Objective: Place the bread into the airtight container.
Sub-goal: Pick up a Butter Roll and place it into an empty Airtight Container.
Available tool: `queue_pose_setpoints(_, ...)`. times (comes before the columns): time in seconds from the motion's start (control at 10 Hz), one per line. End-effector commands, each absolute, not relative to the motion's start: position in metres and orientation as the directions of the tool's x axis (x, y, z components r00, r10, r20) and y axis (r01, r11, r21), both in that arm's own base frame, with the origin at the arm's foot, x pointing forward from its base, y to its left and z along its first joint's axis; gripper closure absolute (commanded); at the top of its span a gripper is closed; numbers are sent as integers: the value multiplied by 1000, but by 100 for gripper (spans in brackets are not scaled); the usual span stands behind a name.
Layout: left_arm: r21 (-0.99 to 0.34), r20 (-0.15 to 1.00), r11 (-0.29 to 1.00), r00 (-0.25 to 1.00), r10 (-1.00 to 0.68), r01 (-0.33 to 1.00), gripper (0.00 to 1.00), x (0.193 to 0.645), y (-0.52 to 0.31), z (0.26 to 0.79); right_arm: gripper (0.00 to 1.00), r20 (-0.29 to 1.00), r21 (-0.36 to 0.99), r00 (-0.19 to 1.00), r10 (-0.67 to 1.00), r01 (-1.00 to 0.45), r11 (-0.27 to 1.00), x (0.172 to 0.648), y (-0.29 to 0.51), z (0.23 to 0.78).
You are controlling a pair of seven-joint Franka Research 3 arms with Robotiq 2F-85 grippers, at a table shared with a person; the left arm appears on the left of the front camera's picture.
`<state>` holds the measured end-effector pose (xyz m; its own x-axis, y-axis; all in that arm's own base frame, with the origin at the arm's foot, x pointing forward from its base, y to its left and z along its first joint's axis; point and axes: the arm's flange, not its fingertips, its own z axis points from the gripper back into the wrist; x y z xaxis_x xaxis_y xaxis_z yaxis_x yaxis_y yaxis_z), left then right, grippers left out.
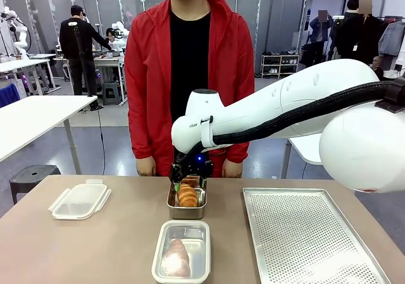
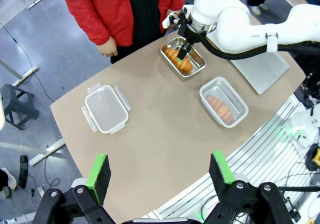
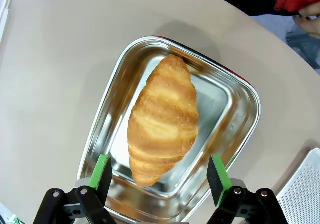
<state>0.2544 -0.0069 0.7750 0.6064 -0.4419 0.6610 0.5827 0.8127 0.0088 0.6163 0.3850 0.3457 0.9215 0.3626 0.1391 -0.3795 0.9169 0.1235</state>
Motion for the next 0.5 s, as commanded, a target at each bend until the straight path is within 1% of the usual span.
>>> queue_pose_setpoints(0.0,11,663,804,597,-451,595,0,254,-6,776,5,135,119,926,353,-369,922,616,384,346)
queue_pose_setpoints(0.4,11,663,804,597,-451,595,0,254,-6,776,5,135,119,926,353,-369,922,616,384,346)
